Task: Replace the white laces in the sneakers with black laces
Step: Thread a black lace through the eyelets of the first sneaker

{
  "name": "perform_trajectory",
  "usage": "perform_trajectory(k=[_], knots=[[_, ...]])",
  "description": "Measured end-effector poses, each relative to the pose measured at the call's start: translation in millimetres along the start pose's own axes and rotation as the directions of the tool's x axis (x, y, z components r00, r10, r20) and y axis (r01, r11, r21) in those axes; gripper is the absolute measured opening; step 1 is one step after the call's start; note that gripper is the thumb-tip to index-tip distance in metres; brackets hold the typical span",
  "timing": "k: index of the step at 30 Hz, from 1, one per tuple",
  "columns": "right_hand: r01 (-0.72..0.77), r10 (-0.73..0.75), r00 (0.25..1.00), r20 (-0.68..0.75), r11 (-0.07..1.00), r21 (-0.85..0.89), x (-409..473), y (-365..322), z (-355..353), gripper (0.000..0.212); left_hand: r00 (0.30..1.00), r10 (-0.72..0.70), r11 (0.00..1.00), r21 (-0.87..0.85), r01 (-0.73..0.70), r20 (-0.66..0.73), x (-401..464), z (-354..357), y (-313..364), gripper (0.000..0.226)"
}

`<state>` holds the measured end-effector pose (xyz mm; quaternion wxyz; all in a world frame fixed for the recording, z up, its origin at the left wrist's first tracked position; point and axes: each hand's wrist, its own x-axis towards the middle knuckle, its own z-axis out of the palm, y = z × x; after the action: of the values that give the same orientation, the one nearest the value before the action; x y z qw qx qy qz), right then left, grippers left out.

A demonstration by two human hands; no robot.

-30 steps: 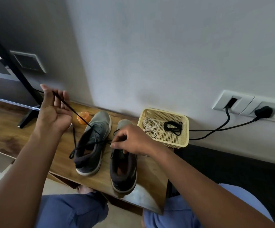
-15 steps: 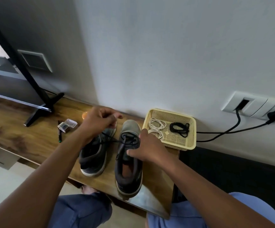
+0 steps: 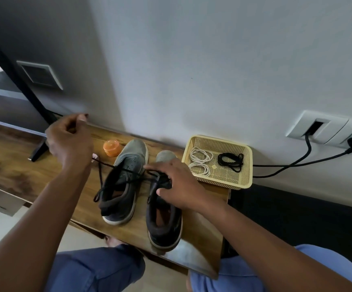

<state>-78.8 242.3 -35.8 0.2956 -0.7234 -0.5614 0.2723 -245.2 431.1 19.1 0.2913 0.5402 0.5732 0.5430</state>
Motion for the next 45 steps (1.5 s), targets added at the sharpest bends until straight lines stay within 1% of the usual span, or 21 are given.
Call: perform_trajectory(k=[2,4,5,7,10,11,12,13,14,15,17,19,21,23,26,28,33,35,37,40,45], knots=[[0.071,-0.065,0.991,0.113,0.997,-0.044,0,-5,-6,0.073,0.995,-0.022,1.000,0.007,0.022,-0.100,9,-4,-2,0.023],[0.078,-0.068,0.985,0.157,0.995,-0.059,0,-3,-8,0.077,0.987,-0.026,1.000,0.010,0.028,-0.159,19,-12,-4,0.025],[0.058,-0.050,0.990,0.132,0.996,-0.060,-1,-1,-8,0.077,0.984,-0.017,0.999,0.040,0.024,-0.176,26,-17,-7,0.027],[-0.021,0.023,1.000,0.021,0.994,-0.104,-3,3,-7,0.071,0.975,0.003,0.987,0.155,0.032,-0.222,51,-24,-29,0.029],[-0.222,0.207,0.975,-0.085,0.936,-0.272,-4,9,-3,0.072,0.976,0.004,0.955,0.292,0.060,-0.217,64,-31,-37,0.037],[-0.271,0.257,0.962,-0.090,0.925,-0.266,-4,10,-1,0.074,0.986,0.046,0.947,0.322,0.008,-0.161,48,-31,-19,0.037],[-0.301,0.286,0.953,-0.098,0.924,-0.234,-4,11,1,0.073,0.993,0.095,0.931,0.359,-0.066,-0.065,32,-27,-5,0.033],[-0.317,0.300,0.947,-0.112,0.928,-0.197,-3,12,4,0.067,0.984,0.160,0.910,0.375,-0.177,0.077,14,-24,8,0.028],[-0.323,0.304,0.944,-0.130,0.932,-0.166,-3,12,6,0.060,0.948,0.220,0.892,0.345,-0.291,0.230,0,-21,16,0.022],[-0.324,0.304,0.941,-0.150,0.936,-0.138,-2,13,8,0.052,0.898,0.237,0.897,0.273,-0.349,0.370,-11,-16,20,0.017],[-0.326,0.309,0.932,-0.188,0.943,-0.065,-2,13,9,0.036,0.773,0.209,0.918,0.151,-0.366,0.599,-31,-5,20,0.012],[-0.344,0.336,0.920,-0.202,0.939,-0.002,0,14,7,0.027,0.651,0.176,0.924,0.104,-0.368,0.738,-47,7,14,0.015],[-0.377,0.377,0.907,-0.187,0.925,0.036,1,16,5,0.023,0.552,0.155,0.928,0.071,-0.367,0.819,-59,18,10,0.021],[-0.392,0.400,0.902,-0.163,0.916,0.080,1,19,4,0.019,0.495,0.115,0.935,0.074,-0.346,0.861,-67,22,6,0.023],[-0.380,0.413,0.901,-0.136,0.900,0.215,-1,24,1,0.011,0.473,0.068,0.950,0.089,-0.300,0.878,-72,22,2,0.025],[-0.405,0.458,0.882,-0.112,0.858,0.315,-1,30,-1,0.010,0.448,0.044,0.951,0.099,-0.291,0.893,-79,21,2,0.021],[-0.495,0.560,0.829,0.010,0.723,0.482,4,39,-8,0.018,0.372,0.030,0.922,0.119,-0.369,0.928,-103,28,-1,0.031],[-0.524,0.585,0.810,0.043,0.689,0.500,3,39,-11,0.022,0.370,0.029,0.908,0.130,-0.398,0.929,-113,32,-6,0.035],[-0.545,0.609,0.791,0.064,0.653,0.527,3,39,-12,0.026,0.400,0.041,0.902,0.138,-0.408,0.916,-121,35,-12,0.038],[-0.557,0.626,0.774,0.094,0.604,0.570,2,41,-13,0.031,0.464,0.079,0.900,0.136,-0.413,0.882,-129,37,-19,0.036],[-0.558,0.631,0.767,0.119,0.563,0.610,3,45,-12,0.029,0.573,0.127,0.920,0.120,-0.373,0.809,-136,36,-26,0.033]])
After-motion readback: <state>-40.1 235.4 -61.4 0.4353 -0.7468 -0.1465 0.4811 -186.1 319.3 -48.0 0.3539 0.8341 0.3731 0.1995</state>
